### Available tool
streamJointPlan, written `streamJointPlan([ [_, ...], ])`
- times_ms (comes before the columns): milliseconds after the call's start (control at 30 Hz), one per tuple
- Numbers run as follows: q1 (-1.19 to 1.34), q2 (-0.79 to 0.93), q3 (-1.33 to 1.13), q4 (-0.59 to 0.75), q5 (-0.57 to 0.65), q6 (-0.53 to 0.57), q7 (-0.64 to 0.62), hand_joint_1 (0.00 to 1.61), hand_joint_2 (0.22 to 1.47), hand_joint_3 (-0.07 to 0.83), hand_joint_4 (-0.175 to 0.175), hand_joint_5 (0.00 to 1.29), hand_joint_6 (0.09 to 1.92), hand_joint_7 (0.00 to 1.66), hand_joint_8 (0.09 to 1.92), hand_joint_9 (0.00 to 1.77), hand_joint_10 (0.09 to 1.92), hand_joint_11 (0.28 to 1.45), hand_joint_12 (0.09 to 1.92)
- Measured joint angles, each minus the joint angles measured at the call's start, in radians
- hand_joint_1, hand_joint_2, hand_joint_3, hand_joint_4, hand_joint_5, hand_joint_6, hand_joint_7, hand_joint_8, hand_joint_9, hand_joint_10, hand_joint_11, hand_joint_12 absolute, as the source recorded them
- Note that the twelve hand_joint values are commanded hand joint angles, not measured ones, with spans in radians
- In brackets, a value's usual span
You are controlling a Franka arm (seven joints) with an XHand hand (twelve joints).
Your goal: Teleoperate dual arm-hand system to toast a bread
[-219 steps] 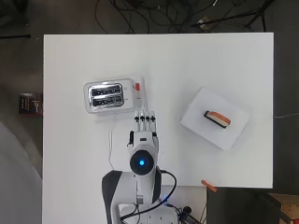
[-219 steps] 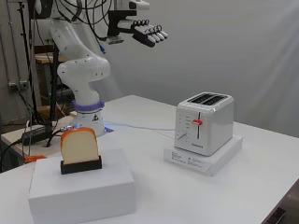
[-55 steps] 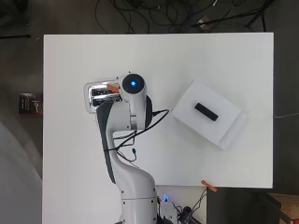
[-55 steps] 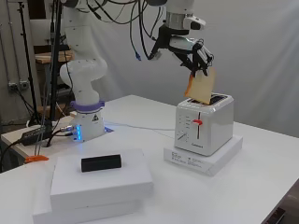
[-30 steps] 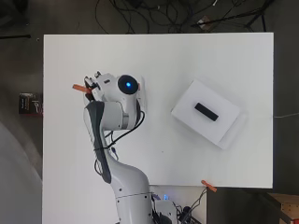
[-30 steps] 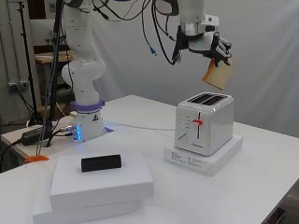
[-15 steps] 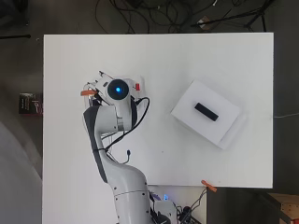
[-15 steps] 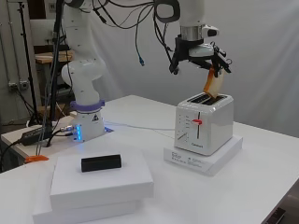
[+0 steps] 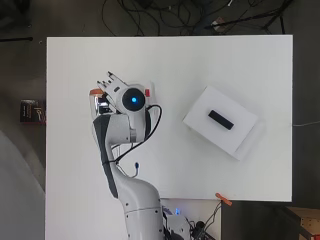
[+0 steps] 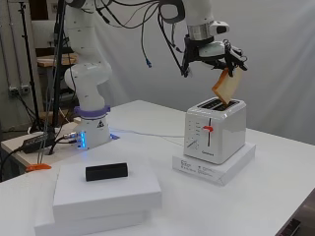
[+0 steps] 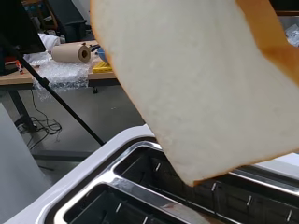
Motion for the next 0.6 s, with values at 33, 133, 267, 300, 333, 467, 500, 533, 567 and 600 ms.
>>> streamJointPlan([
  [33,-0.001,0.006,0.0,0.005,0.002,-0.005,-0.01,1.21,1.22,0.0,-0.175,0.6,1.41,1.0,1.06,1.34,0.09,0.79,0.09],
  [133,-0.002,0.023,0.003,0.018,0.0,-0.013,-0.033,1.22,1.21,-0.001,-0.175,0.62,1.39,1.02,1.03,1.35,0.09,0.79,0.09],
  [267,-0.001,0.027,0.027,0.009,-0.025,-0.003,0.008,1.22,1.19,-0.001,-0.175,0.65,1.41,1.05,0.93,1.33,0.09,0.78,0.09],
  [300,-0.001,0.031,0.034,0.01,-0.029,-0.006,0.02,1.22,1.19,-0.001,-0.175,0.65,1.41,1.05,0.91,1.32,0.09,0.77,0.09],
  [333,-0.001,0.037,0.04,0.017,-0.033,-0.01,0.026,1.22,1.19,-0.001,-0.175,0.66,1.41,1.06,0.89,1.32,0.09,0.77,0.09],
  [467,0.0,0.073,0.074,0.063,-0.038,-0.048,0.032,1.23,1.18,-0.001,-0.175,0.68,1.38,1.08,0.88,1.34,0.09,0.77,0.09],
  [500,-0.001,0.082,0.078,0.073,-0.038,-0.059,0.031,1.23,1.18,-0.001,-0.175,0.68,1.36,1.08,0.89,1.36,0.09,0.78,0.09],
  [533,-0.001,0.088,0.082,0.078,-0.039,-0.067,0.031,1.23,1.17,-0.001,-0.175,0.68,1.34,1.08,0.9,1.38,0.09,0.79,0.09],
  [567,-0.001,0.091,0.084,0.083,-0.042,-0.071,0.032,0.89,1.15,-0.002,-0.125,0.6,0.96,0.98,0.65,1.26,0.09,0.73,0.09],
  [600,0.002,0.091,0.081,0.084,-0.052,-0.071,0.036,0.51,1.06,-0.01,-0.07,0.53,0.58,0.81,0.38,1.02,0.09,0.62,0.09],
])
